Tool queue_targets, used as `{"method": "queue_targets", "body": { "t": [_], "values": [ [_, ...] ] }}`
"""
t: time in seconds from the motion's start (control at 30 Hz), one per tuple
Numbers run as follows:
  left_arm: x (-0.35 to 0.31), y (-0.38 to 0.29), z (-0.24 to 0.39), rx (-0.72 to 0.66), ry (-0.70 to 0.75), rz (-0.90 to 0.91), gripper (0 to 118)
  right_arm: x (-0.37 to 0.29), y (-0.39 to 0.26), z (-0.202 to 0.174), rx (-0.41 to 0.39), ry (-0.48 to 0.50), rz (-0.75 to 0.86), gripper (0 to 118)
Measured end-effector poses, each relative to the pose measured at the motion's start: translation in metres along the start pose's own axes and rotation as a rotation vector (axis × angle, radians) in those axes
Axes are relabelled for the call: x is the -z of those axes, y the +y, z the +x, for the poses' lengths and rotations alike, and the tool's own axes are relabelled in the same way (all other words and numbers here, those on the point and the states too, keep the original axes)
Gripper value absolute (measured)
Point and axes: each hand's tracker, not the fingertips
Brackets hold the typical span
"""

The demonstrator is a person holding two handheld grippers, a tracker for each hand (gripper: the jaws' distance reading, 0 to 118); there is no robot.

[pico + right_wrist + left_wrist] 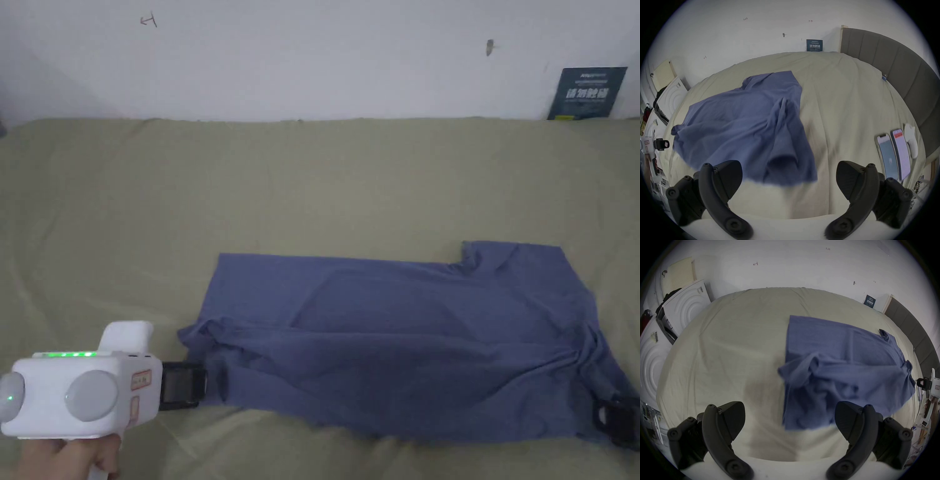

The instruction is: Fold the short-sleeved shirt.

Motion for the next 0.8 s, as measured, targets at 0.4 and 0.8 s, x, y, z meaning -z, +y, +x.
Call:
{"method": "queue_targets", "body": {
  "t": [0.4,0.8],
  "values": [
    [0.001,-0.026,0.009,-0.076,-0.085,0.025,118,-0.013,-0.046,-0.001,0.035,0.083,0.023,0],
    [0.045,0.006,0.027,-0.040,-0.007,0.011,69,-0.002,-0.026,0.008,0.013,0.028,0.008,0]
  ]
}}
